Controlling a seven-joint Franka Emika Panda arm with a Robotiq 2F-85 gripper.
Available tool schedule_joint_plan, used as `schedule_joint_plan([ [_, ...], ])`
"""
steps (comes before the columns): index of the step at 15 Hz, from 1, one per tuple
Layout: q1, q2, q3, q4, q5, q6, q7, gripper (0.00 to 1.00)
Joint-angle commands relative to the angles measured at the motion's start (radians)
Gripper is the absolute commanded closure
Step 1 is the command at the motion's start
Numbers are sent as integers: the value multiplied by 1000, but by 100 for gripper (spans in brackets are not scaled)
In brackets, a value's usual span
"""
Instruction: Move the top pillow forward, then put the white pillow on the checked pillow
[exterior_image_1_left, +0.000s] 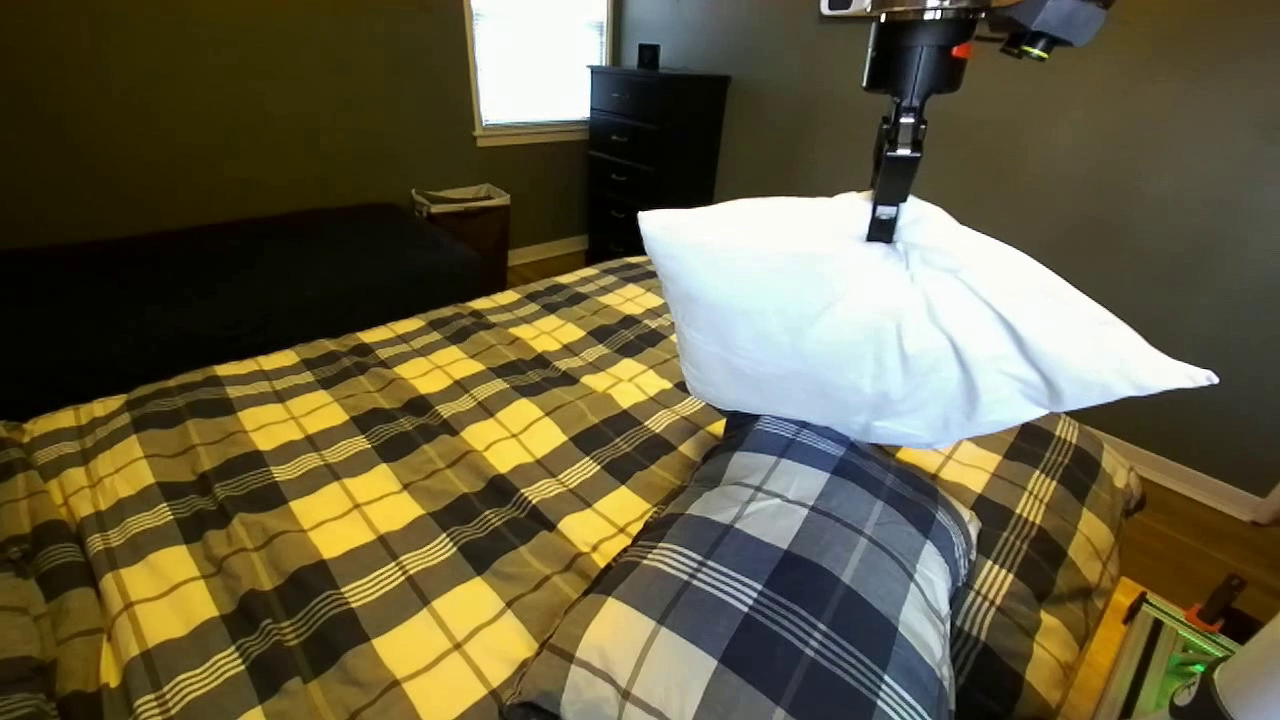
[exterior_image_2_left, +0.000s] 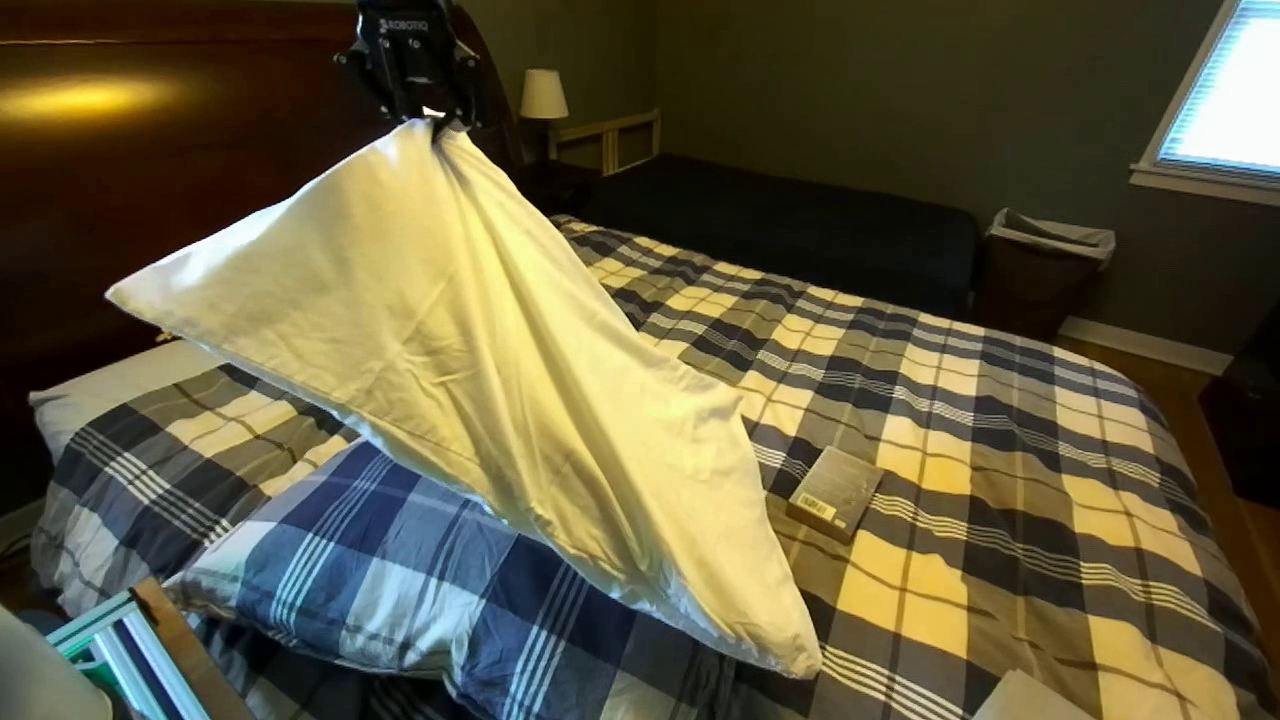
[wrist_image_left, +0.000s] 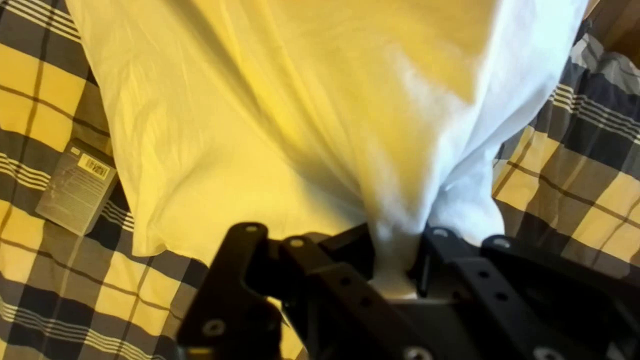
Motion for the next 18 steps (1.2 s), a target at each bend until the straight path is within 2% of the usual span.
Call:
schedule_joint_plan([
  [1,44,-48,4,-50,91,-5,30,98],
  [3,65,-57,3,-73,164,2,19,98],
  [8,81,-70,19,-116,221,-4,48,98],
  [9,85,-72,18,-121,234,-4,42,69],
  [10,85,-76,20,-125,236,4,41,68],
  [11,86,-79,20,-126,243,5,42,63],
  [16,82,-112,11,-109,266,13,52,26],
  [18,75,-120,11,-101,206,35,14,10],
])
